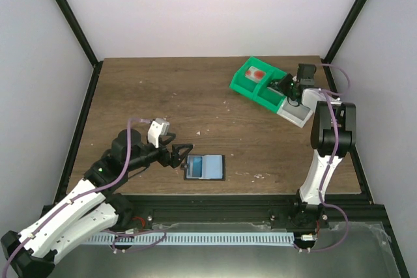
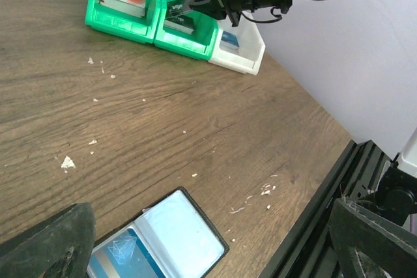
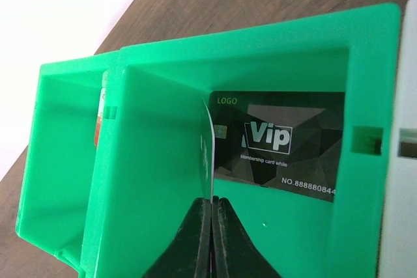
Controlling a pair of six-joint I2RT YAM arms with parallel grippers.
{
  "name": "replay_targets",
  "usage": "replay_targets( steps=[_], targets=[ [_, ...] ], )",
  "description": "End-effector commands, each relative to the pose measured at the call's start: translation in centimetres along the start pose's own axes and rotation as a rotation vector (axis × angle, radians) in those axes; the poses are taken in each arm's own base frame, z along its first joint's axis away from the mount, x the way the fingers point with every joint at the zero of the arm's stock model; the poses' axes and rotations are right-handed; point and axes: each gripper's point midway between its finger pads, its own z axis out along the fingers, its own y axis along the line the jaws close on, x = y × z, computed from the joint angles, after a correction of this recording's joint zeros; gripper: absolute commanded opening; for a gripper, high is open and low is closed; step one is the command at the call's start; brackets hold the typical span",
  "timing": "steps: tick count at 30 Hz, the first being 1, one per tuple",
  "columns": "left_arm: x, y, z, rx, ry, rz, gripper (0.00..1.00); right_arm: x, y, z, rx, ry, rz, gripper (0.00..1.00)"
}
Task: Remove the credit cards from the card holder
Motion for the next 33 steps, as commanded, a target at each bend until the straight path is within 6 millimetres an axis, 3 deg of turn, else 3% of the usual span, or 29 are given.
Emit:
replay_targets(
  steps=[1,30,33],
  targets=[
    [0.1,0.5,-0.1,-0.022,-0.002,0.008,1.0,-2.0,0.3,0.3,-0.009,-0.044,0.013,0.0],
    [0.1,0.5,-0.1,-0.021,-0.005,0.011,1.0,-3.6,0.5,-0.6,-0.021,-0.105,0.016,0.01],
    [0.1,0.5,-0.1,-0.022,-0.004,0.011,1.0,-3.8,0.5,-0.7,-0.011,-0.105,0.021,0.04]
  ],
)
